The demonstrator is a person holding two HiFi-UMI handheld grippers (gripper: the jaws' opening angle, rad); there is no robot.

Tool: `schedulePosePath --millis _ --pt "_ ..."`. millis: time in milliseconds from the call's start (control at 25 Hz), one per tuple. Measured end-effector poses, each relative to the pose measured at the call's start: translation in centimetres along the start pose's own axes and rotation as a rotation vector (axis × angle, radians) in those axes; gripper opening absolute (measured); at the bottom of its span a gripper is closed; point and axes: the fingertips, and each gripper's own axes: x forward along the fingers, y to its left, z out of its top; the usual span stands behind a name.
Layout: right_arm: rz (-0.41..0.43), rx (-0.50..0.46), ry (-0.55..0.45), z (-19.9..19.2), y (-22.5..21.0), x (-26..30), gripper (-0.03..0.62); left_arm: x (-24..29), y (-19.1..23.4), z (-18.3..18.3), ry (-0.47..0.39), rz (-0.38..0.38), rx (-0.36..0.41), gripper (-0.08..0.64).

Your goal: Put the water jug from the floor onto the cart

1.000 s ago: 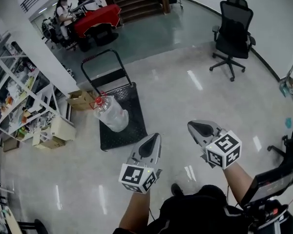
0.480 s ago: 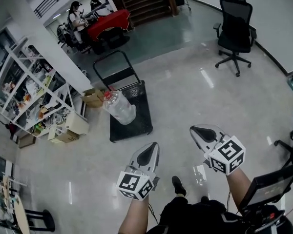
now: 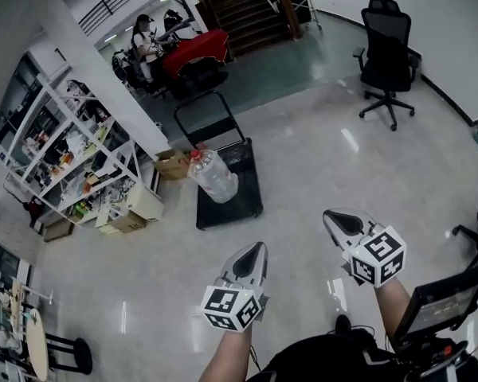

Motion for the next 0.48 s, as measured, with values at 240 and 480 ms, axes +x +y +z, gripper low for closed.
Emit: schedulePosePath --millis 240,480 --pt "-0.077 -0.081 0.005 -1.4 9.6 -3.6 0.003 -10.8 0.0 -3.0 -0.053 -0.051 0.007 0.000" --pt "-0.116 -0.033 0.017 -3.0 18.3 -7.8 0.003 -19.5 1.0 -6.2 -0.047 -0.067 -0.049 0.000"
